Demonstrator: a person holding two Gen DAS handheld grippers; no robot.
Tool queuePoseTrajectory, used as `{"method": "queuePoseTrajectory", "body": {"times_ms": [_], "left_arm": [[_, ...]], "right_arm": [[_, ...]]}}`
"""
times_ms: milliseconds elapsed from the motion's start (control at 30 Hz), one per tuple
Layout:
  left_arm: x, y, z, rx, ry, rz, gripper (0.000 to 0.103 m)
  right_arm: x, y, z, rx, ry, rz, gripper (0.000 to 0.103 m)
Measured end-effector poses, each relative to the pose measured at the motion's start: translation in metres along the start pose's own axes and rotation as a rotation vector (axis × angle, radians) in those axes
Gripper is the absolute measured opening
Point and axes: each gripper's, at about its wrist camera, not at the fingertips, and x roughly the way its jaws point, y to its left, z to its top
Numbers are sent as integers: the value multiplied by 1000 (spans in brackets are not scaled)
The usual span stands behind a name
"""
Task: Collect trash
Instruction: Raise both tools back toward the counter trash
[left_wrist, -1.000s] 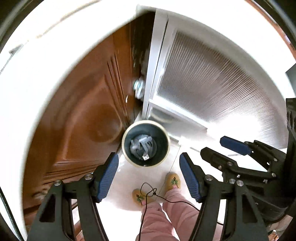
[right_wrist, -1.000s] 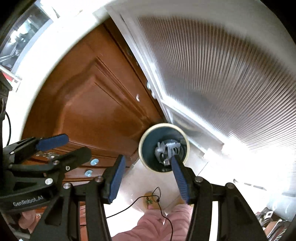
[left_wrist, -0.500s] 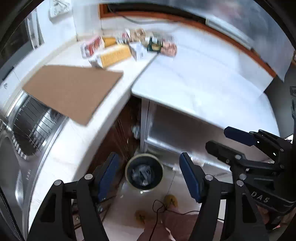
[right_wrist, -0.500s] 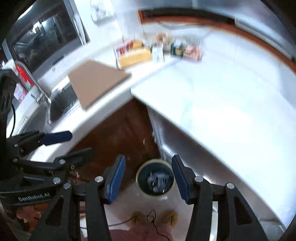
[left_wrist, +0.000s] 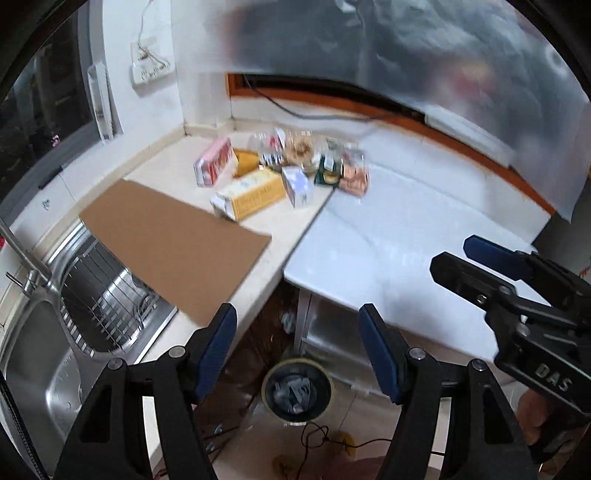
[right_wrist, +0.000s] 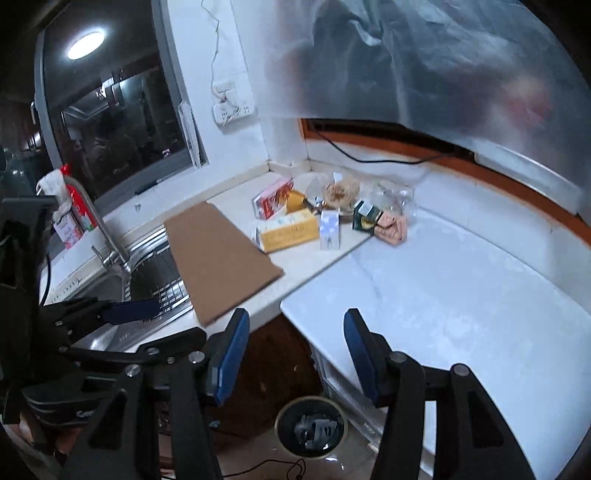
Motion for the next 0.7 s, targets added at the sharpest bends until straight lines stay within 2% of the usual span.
{"method": "queuePoseTrajectory", "body": {"times_ms": [267,500,700], "left_arm": [[-14,-4,28,-44,-67,54,67],[-29,8,41,-96,-117,150,67],[-26,28,43,-130,-85,168,70]], "right_arm": [[5,-19,35,-35,-41,4,54],[13,-32,56,-81,-39,23,54],[32,-37,67,-105,8,32,54]]}}
